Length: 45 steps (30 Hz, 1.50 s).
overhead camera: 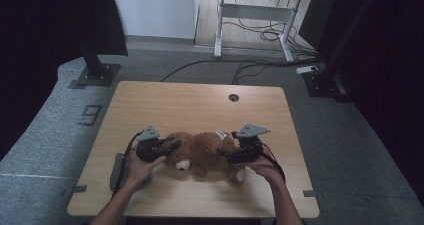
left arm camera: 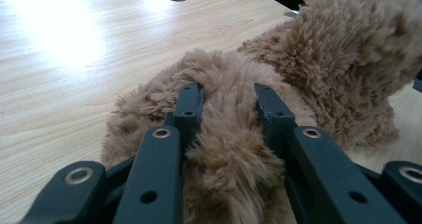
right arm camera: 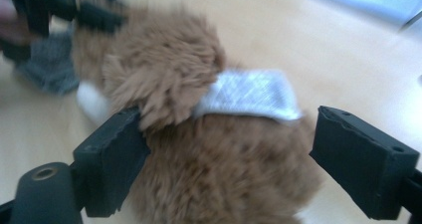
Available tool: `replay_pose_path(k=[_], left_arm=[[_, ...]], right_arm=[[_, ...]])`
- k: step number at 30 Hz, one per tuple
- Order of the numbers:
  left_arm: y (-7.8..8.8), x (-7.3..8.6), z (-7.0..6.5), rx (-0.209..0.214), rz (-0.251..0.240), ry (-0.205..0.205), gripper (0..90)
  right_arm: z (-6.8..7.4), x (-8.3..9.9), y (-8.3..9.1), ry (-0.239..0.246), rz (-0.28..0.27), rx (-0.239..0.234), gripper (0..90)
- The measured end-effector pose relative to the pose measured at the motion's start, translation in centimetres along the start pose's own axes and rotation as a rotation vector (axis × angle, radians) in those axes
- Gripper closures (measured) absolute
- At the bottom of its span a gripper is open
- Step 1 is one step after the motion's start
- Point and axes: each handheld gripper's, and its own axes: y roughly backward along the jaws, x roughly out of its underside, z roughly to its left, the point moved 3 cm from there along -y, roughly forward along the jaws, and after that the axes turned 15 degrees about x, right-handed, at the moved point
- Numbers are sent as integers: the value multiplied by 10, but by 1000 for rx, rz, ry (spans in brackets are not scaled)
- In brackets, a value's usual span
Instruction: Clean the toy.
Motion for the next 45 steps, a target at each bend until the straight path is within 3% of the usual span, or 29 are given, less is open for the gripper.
replay_pose_path(k=[3, 10, 12, 15, 19, 24, 26, 29, 31, 34, 38, 40, 43, 45], left_arm=[[1, 2, -1, 15, -8, 8, 680], [3, 4, -3, 24, -7, 9, 669], [3, 4, -3, 27, -7, 12, 659], [4, 3, -3, 36, -13, 26, 621], [12, -1, 2, 57, -45, 64, 493], [18, -2, 16, 53, -32, 126, 286], [16, -1, 18, 59, -2, 142, 221], [9, 4, 21, 122, 53, 195, 180], [3, 7, 20, 136, 86, 206, 153], [-3, 8, 14, 112, 119, 182, 179], [-3, 9, 13, 104, 135, 193, 420], [-3, 7, 12, 86, 127, 179, 517], [-3, 0, 8, 45, 111, 124, 583], [0, -10, 6, 29, 59, 94, 596]], right_arm=[[5, 15, -12, 13, 97, -32, 125], [8, 36, -26, 10, 190, -32, 122], [10, 40, -28, 36, 184, -21, 172], [11, 42, -26, 58, 151, -27, 336], [12, 42, -20, 100, 111, -30, 514], [12, 43, -17, 100, 73, -12, 558], [13, 42, -16, 112, 60, -5, 568], [14, 43, -14, 112, 48, 2, 574], [15, 43, -14, 109, 42, 2, 578], [16, 42, -14, 106, 44, 2, 583], [17, 41, -15, 86, 38, 6, 601], [17, 38, -15, 79, 27, 11, 610], [17, 33, -14, 81, 4, 37, 614], [16, 29, -12, 87, -19, 61, 614]])
